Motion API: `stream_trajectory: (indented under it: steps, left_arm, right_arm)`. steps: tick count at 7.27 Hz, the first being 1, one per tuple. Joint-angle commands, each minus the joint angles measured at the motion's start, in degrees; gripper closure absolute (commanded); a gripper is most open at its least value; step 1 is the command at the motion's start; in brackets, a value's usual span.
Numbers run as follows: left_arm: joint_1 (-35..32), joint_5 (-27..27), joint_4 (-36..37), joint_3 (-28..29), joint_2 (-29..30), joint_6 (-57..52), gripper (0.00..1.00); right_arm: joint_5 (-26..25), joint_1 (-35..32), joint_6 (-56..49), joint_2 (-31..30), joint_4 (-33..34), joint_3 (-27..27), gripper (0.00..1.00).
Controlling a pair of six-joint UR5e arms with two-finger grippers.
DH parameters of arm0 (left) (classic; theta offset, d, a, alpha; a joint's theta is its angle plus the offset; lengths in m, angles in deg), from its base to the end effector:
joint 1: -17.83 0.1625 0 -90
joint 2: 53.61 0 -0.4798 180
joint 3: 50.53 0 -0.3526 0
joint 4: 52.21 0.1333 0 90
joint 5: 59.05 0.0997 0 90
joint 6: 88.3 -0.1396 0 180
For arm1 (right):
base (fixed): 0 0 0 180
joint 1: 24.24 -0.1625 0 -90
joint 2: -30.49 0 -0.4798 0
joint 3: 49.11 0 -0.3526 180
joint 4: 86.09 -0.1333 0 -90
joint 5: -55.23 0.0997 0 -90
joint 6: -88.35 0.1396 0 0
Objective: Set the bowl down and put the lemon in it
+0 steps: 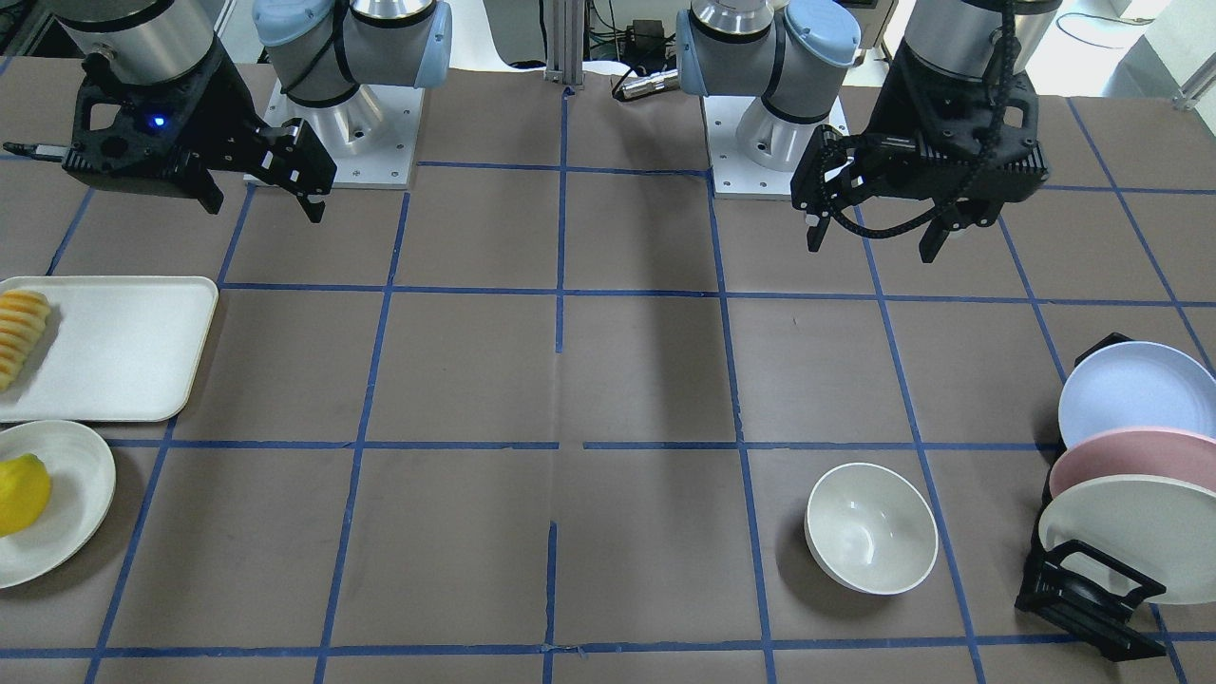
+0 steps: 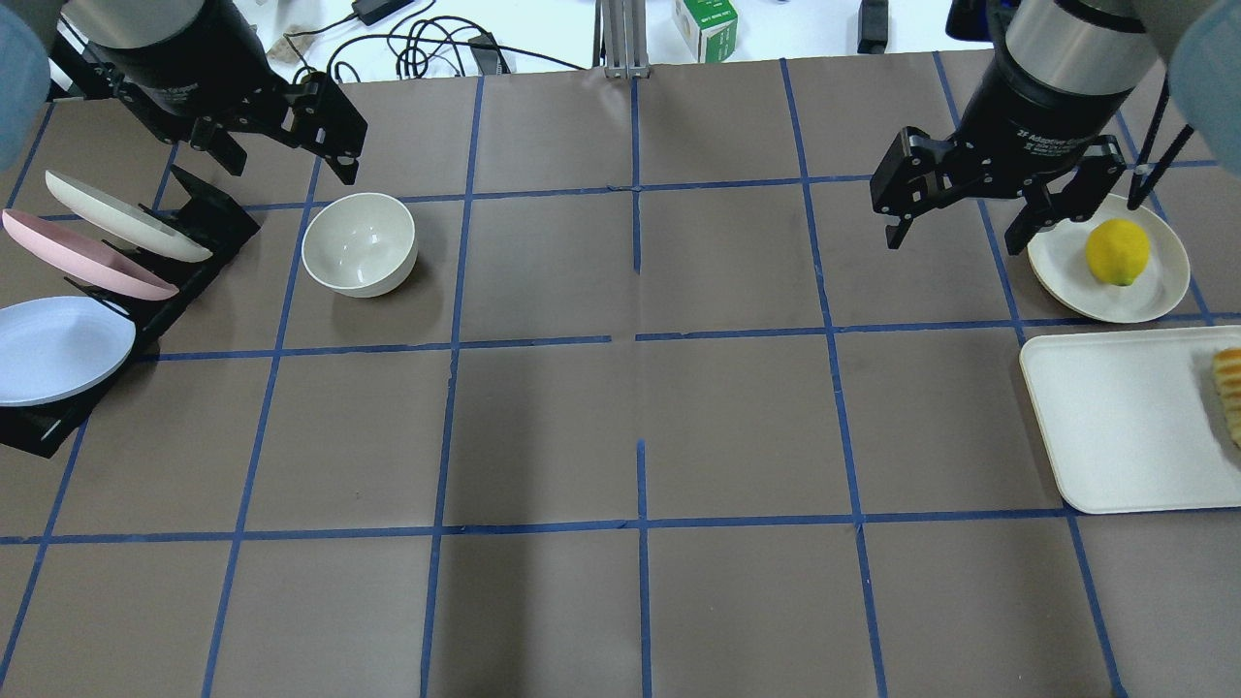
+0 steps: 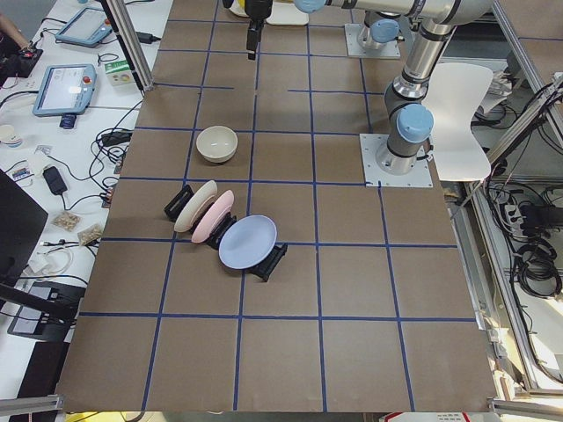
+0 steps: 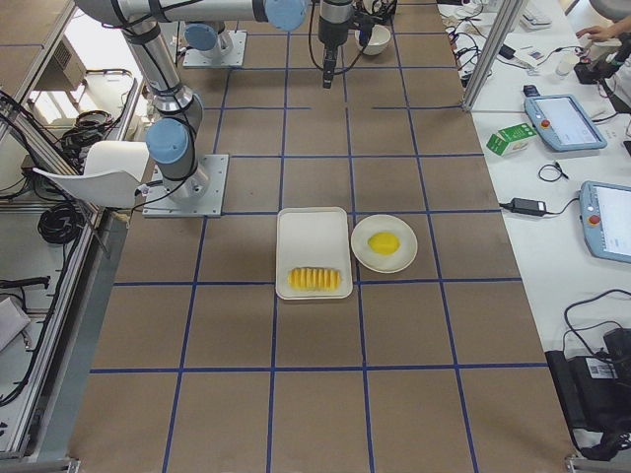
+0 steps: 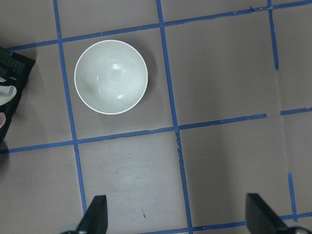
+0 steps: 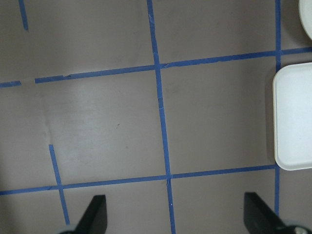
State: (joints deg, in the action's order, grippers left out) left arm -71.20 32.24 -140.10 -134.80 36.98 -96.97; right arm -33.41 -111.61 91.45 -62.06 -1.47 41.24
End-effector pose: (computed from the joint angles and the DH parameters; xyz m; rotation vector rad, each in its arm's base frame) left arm -0.1221 -0.4748 0.5480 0.2061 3.0957 -0.1929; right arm 0.1171 -0.4286 0.5105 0.1568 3.1129 0.0867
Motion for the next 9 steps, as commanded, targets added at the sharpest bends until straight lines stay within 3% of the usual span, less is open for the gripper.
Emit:
stream_trajectory:
  steps: [1, 5, 9]
  left_arm:
    - [0.0, 0.1, 0.1, 0.0, 0.2, -0.1, 0.00]
    - [0.0, 0.1, 0.2, 0.4, 0.5, -0.2, 0.00]
    - [-0.1, -0.1, 0.6, 0.0, 0.5, -1.1, 0.00]
  right_arm:
    - [-0.5, 0.1, 0.1, 0.0, 0.1, 0.5, 0.00]
    - [-0.5, 2.7, 0.0, 0.4, 1.2, 0.6, 0.00]
    - [-0.4, 14.5, -6.2, 4.6, 7.0, 0.9, 0.00]
